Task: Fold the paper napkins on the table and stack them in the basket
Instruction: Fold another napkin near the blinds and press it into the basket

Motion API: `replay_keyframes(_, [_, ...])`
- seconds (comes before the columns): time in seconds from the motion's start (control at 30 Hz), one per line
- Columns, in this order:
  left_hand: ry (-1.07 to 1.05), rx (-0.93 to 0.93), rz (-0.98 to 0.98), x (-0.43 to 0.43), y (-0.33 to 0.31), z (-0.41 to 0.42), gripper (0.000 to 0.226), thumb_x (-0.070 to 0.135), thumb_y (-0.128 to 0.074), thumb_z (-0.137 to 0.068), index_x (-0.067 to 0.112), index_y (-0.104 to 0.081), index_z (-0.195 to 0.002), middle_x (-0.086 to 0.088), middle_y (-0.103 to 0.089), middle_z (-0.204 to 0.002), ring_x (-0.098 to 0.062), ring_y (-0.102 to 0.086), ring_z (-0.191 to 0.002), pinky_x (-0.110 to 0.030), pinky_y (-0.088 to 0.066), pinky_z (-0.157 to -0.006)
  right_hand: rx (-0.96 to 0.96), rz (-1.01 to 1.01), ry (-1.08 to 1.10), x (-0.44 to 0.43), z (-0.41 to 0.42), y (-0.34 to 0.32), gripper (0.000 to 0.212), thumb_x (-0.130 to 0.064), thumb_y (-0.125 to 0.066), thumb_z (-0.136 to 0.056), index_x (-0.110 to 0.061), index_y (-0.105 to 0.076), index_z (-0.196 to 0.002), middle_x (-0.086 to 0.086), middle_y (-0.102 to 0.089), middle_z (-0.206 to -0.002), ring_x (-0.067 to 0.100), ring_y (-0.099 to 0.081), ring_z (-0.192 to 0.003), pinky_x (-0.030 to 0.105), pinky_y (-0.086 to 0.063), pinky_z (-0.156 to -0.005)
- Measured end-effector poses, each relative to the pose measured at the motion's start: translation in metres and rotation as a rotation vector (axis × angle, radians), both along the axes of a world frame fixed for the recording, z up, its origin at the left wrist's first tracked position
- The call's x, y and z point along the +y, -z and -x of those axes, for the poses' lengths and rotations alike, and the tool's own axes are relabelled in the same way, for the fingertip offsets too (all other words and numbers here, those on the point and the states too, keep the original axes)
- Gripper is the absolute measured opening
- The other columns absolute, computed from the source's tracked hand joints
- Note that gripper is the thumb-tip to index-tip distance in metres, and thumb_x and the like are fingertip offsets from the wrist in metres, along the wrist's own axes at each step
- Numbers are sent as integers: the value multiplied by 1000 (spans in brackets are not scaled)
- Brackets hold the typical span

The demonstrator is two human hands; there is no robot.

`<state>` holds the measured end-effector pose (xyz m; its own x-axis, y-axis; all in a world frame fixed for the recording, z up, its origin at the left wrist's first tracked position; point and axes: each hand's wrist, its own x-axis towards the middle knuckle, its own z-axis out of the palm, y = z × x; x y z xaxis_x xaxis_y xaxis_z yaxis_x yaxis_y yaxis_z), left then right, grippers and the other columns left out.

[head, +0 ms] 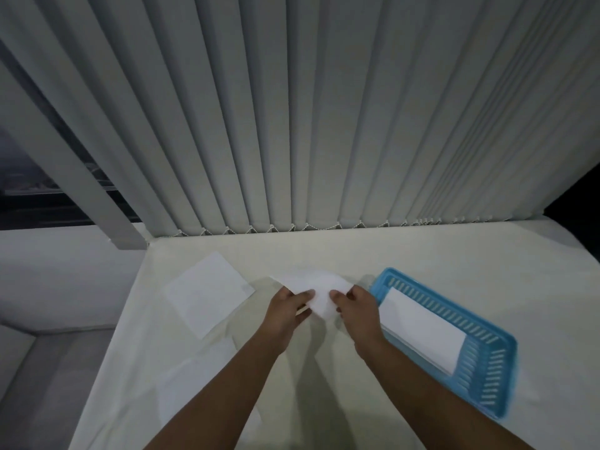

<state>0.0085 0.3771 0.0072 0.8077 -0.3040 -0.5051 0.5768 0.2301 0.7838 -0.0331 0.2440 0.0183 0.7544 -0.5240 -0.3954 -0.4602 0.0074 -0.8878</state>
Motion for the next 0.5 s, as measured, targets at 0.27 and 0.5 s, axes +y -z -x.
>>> replay_keyframes(0.27, [-73, -86, -98, -18, -13, -8, 8, 11, -65, -87, 8, -71, -92, -4, -75, -92, -16, -71, -84, -28, -57, -76, -56, -43, 102, -22, 36, -11, 30, -24, -67, -86, -15, -51, -62, 0, -54, -64, 16, -48, -62, 28, -42, -62])
replay_keyframes(0.5, [14, -25, 3, -71, -7, 7, 21, 14, -60, -92, 4, -65, -110, -11, -71, -106, -23, -68, -99, -30, -58, -80, -17, -43, 279, -61, 69, -5, 31, -19, -66, -86, -10, -48, -62, 4, -49, -58, 16, -45, -57, 31, -40, -61])
